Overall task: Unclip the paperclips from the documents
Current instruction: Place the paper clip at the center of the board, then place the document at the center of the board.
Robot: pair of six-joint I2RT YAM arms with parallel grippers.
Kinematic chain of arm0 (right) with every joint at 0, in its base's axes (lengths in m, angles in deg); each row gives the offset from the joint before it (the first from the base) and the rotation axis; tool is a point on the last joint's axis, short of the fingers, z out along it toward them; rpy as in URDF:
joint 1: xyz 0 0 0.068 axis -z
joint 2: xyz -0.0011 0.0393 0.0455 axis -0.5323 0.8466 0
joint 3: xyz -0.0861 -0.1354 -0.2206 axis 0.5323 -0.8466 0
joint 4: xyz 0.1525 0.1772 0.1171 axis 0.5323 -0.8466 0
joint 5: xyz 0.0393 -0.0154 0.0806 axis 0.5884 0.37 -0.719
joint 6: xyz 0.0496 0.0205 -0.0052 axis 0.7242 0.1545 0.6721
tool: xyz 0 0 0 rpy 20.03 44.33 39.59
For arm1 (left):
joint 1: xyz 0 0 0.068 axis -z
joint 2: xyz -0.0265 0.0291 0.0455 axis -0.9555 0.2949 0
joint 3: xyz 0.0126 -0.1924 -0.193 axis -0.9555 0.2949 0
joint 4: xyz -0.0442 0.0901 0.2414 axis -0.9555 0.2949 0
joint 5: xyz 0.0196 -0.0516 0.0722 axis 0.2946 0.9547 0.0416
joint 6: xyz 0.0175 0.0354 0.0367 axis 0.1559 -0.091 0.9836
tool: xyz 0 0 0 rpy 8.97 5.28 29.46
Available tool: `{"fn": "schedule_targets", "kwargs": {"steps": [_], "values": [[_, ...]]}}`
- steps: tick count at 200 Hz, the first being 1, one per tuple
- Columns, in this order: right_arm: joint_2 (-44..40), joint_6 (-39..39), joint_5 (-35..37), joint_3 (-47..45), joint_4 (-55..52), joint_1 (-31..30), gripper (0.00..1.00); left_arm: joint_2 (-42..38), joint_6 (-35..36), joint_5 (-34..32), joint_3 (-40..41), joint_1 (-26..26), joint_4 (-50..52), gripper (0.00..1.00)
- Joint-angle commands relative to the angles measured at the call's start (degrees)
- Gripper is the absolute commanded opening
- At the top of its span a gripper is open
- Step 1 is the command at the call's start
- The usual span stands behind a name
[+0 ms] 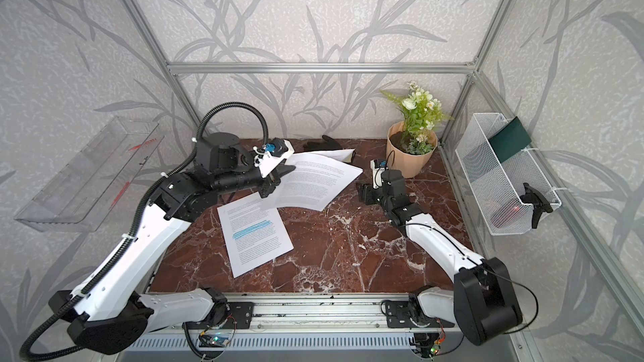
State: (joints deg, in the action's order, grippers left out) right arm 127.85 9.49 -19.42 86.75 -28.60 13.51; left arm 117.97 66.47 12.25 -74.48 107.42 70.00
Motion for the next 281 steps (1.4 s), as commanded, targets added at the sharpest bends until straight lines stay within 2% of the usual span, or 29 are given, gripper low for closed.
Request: {"fn": "schedule_targets", "kwargs": {"steps": [1, 36, 58, 70, 80, 106, 120, 146, 170, 202, 240, 281], "values": [[-1.99, 0.29, 8.21, 1.94, -12.79, 1.96, 0.67, 2.74, -7.14, 4.07, 3.58, 2.9, -11.46, 0.0], [-4.77, 2.19, 20.84, 7.94, -24.09, 3.49, 0.68, 11.0, -15.95, 7.0, 6.99, 9.36, -26.55, 0.0], [-5.75, 7.01, 33.33, 12.48, -33.24, 4.0, 0.71, 17.15, -28.97, 9.52, 11.27, 10.87, -45.64, 0.0], [-7.1, 9.07, 34.8, 13.87, -35.5, 5.94, 0.72, 20.29, -35.7, 9.99, 13.54, 10.88, -54.53, 0.0], [-8.68, 9.64, 34.71, 13.99, -35.01, 7.33, 0.71, 22.22, -37.22, 9.71, 14.78, 10.92, -57.72, 0.0], [-11.36, 6.3, 34.35, 14.96, -32.95, 8.76, 0.72, 26.47, -33.87, 10.97, 10.65, 11.04, -53.49, 0.0], [-12.06, 5.08, 31.67, 15.68, -31.4, 9.58, 0.72, 28.15, -31.91, 12.89, 7.52, 11.55, -50.16, 0.0], [-13.6, 4.14, 27.02, 16.22, -25.41, 10.04, 0.72, 31.81, -28.66, 18.24, 0.66, 14.19, -43.36, 0.0], [-14.55, 1.78, 26.22, 17.43, -19.91, 10.04, 0.72, 35.08, -26.21, 23.32, -6.05, 17.72, -37.06, 0.0], [-14.42, -1.62, 26.0, 21.24, -14.38, 10.04, 0.73, 36.92, -30.51, 26.9, -6.3, 19.22, -38.85, 0.0], [-12.43, -3.39, 20.86, 24.98, -8.56, 10.01, 0.74, 35.3, -25.17, 26.13, -3.44, 18.7, -33.18, 0.0], [-11.05, -2.83, 17.54, 26.09, -5.88, 10.05, 0.74, 40.2, -25.05, 31.41, -10.91, 19.55, -31.95, 0.0]]}}
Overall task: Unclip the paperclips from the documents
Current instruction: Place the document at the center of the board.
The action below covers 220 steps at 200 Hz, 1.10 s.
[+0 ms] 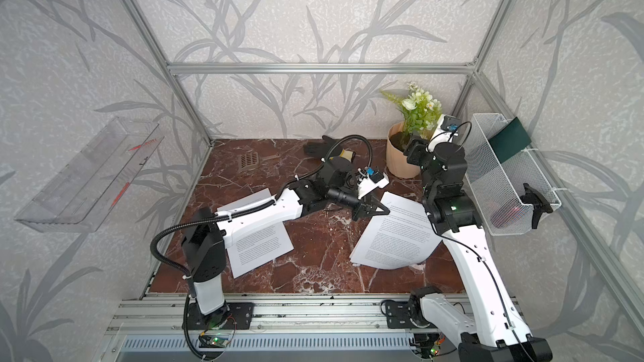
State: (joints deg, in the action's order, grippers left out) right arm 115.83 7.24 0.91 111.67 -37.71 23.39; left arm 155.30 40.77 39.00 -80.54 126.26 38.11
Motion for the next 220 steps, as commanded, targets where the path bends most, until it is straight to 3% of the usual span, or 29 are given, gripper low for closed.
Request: {"fn": "schedule_targets", "kwargs": {"steps": [1, 25, 48, 97, 121, 153, 174, 194, 216, 220], "values": [[1.02, -0.55, -2.76, 1.17, 3.22, 0.17, 0.74, 3.0, 0.5, 4.75, -5.0, 0.72, -0.13, 0.0], [1.16, -0.36, -2.56, 1.0, 2.63, 0.16, 0.74, 5.16, -4.28, 3.38, -4.48, 0.1, -5.23, 0.0], [1.49, 0.38, -2.78, 0.41, 1.32, 0.16, 0.74, 8.44, -10.55, -1.58, -0.48, -3.96, -14.6, 0.0], [1.48, 2.5, -3.77, -1.89, -1.84, 0.16, 0.74, 19.11, -5.44, -16.03, -6.85, -11.26, -8.83, 0.0], [0.42, 1.88, -5.07, -3.07, -2.87, 0.11, 0.74, 25.81, -3.28, -16.56, -11.19, -12.87, -9.44, 0.0], [-0.51, 1.43, -6.17, -3.31, -5.43, 0.07, 0.74, 31.69, -6.18, -17.32, -14.31, -14.14, -13.19, 0.02], [-1.32, 1.33, -6.37, -4.13, -6.3, -0.06, 0.74, 33.99, -5.71, -16.89, -19.02, -14.46, -9.61, 0.04], [-2.07, 1.05, -6.34, -5.13, -6.35, -0.1, 0.74, 33.93, -5.41, -16.93, -19.17, -14.47, -9.42, 0.13], [-2.49, 0.31, -6.43, -5.89, -6.35, -0.1, 0.74, 32.27, -6.36, -19.71, -17.18, -14.38, -9.46, 0.34], [-2.53, 0.2, -6.47, -6.1, -6.35, -0.17, 0.74, 31.96, -6.59, -20.13, -16.81, -14.37, -9.52, 0.42]]}}
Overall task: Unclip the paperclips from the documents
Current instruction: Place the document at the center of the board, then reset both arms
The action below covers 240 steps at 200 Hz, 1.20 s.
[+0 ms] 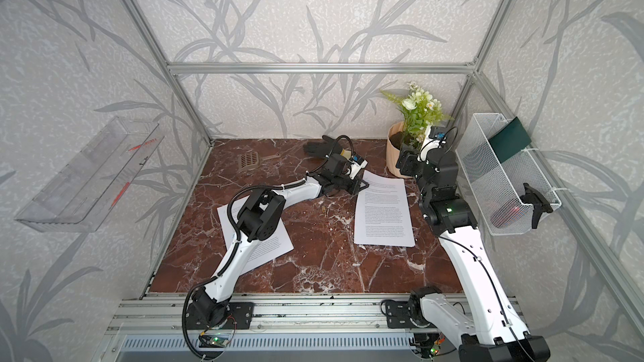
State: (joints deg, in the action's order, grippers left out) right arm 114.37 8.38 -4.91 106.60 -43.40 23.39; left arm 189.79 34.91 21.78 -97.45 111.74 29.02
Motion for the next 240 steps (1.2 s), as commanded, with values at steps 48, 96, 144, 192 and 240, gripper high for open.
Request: {"fn": "schedule_targets", "kwargs": {"steps": [48, 96, 144, 192, 240], "values": [[-1.61, -4.4, -0.29, -6.82, 2.64, -0.12, 0.83, -10.47, -0.38, -8.44, 4.25, -0.22, -0.92, 0.99], [-0.48, -7.19, -1.76, -16.47, 10.0, -0.12, 0.99, -28.14, 6.78, -20.15, 14.47, -3.02, 2.01, 0.99], [4.91, -12.35, -1.4, -27.87, 22.91, -0.02, 0.99, -52.09, 16.16, -51.86, 39.5, -7.44, 4.65, 0.99], [16.03, -13.4, 2.92, -39.89, 43.55, 0.23, 0.99, -72.06, 19.84, -59.52, 76.75, -19.83, -9.5, 0.99], [30.68, -17.6, 0.02, -35.87, 54.47, 0.86, 0.99, -70.07, 12.33, -45.67, 91.32, -35.03, -35.18, 0.99]]}}
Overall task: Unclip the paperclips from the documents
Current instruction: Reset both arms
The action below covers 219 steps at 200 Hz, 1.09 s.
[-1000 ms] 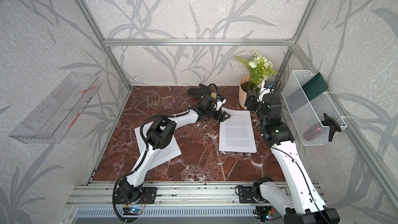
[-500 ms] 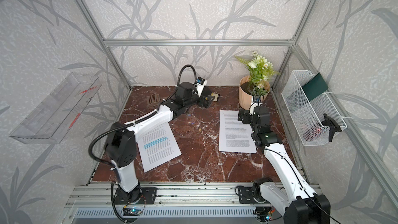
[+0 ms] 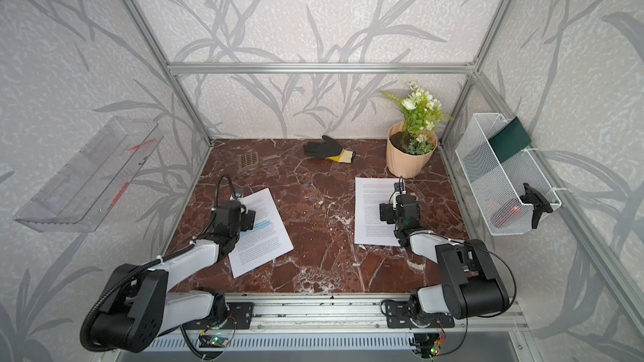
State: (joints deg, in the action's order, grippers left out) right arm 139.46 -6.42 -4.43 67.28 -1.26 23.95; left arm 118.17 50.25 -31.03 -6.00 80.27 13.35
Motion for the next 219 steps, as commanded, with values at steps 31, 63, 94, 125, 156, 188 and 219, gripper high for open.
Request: {"fn": "schedule_targets", "kwargs": {"steps": [31, 63, 94, 125, 156, 188, 219], "values": [[6.32, -2.72, -2.04, -2.16, 22.32, 0.64, 0.99, 12.68, -7.47, 14.32, -2.39, -7.44, -27.86, 0.99], [8.23, -3.32, -2.39, -3.37, 27.95, 0.73, 0.99, 16.74, -7.8, 12.56, -2.91, -7.42, -31.86, 0.94], [8.2, -3.29, -2.5, -3.39, 27.92, 0.74, 0.99, 16.07, -8.07, 13.64, -5.15, -7.85, -26.07, 0.99], [8.21, -3.37, -2.5, -3.4, 28.04, 0.74, 0.99, 16.03, -8.04, 13.6, -4.96, -7.84, -26.41, 0.99], [8.27, -3.32, -2.49, -3.36, 28.17, 0.71, 0.99, 16.1, -8.11, 13.78, -5.4, -7.91, -25.7, 0.99], [8.26, -3.6, -2.43, -3.48, 28.27, 0.5, 0.99, 16.33, -8.34, 14.38, -5.76, -8.26, -25.27, 0.99], [8.25, -3.81, -2.37, -3.61, 28.6, 0.31, 0.99, 16.14, -8.42, 14.9, -5.6, -8.55, -25.21, 0.99]]}}
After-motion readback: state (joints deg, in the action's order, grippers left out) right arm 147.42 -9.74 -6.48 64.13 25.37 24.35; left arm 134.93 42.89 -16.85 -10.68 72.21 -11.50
